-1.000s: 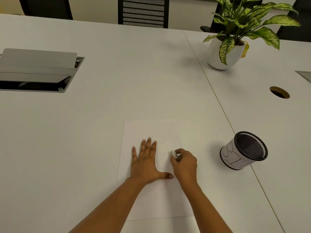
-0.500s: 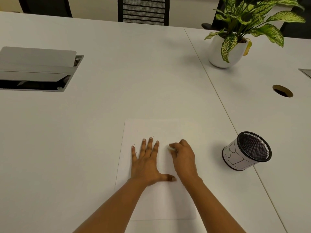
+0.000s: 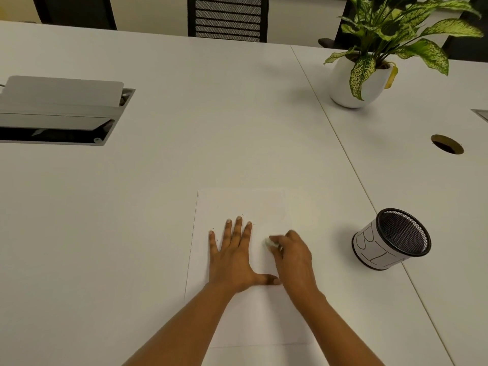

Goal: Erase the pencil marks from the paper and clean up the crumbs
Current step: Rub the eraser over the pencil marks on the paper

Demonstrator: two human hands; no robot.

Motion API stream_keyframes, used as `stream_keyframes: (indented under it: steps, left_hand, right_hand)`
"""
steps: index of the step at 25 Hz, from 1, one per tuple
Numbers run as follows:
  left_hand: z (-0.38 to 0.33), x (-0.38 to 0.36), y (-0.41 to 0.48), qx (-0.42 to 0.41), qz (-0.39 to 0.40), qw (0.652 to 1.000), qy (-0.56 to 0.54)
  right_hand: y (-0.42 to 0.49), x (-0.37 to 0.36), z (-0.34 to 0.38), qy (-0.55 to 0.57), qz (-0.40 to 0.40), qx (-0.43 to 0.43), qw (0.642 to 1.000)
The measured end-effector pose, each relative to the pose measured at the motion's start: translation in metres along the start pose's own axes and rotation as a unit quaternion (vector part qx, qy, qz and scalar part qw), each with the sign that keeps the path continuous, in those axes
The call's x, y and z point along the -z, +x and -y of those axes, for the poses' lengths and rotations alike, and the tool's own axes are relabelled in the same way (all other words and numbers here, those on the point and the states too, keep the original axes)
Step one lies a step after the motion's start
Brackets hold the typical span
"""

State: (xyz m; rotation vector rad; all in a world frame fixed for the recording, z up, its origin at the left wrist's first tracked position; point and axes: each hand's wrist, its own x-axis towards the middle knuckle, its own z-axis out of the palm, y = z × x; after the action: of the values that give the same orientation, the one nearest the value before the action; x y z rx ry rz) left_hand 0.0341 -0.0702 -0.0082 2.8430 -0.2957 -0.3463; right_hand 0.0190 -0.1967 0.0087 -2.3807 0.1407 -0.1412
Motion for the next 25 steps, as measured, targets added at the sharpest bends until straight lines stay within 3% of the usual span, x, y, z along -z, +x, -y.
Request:
stream_keyframes:
  steps: [5, 10, 14, 17, 21, 25]
  left_hand:
    - [-0.001, -0.001, 0.001, 0.001, -0.004, 1.0, -0.019]
    - [0.0, 0.0, 0.001, 0.002, 0.003, 1.0, -0.016]
    - [-0.001, -0.001, 0.002, -0.004, -0.003, 1.0, -0.008]
    - [0.0, -0.002, 0.002, -0.001, -0.015, 1.0, -0.003]
    - [0.001, -0.005, 0.002, -0.006, -0.058, 0.998, -0.01]
    - [0.0, -0.004, 0.002, -0.004, -0.015, 1.0, 0.009]
  right_hand:
    - [0.031, -0.001, 0.009, 0.013, -0.023, -0.049, 0.998]
    - [-0.017, -0.001, 0.005, 0.026, -0.002, -0.008, 1.0]
    - [0.015, -0.006, 0.006, -0.018, -0.026, -0.006, 0.999]
    - [0.029, -0.011, 0.014, 0.008, -0.031, -0.052, 0.998]
    - [-0.01, -0.019, 0.021, 0.011, 0.002, 0.019, 1.0]
    - [0.022, -0.016, 0.016, -0.01, -0.013, -0.011, 1.0]
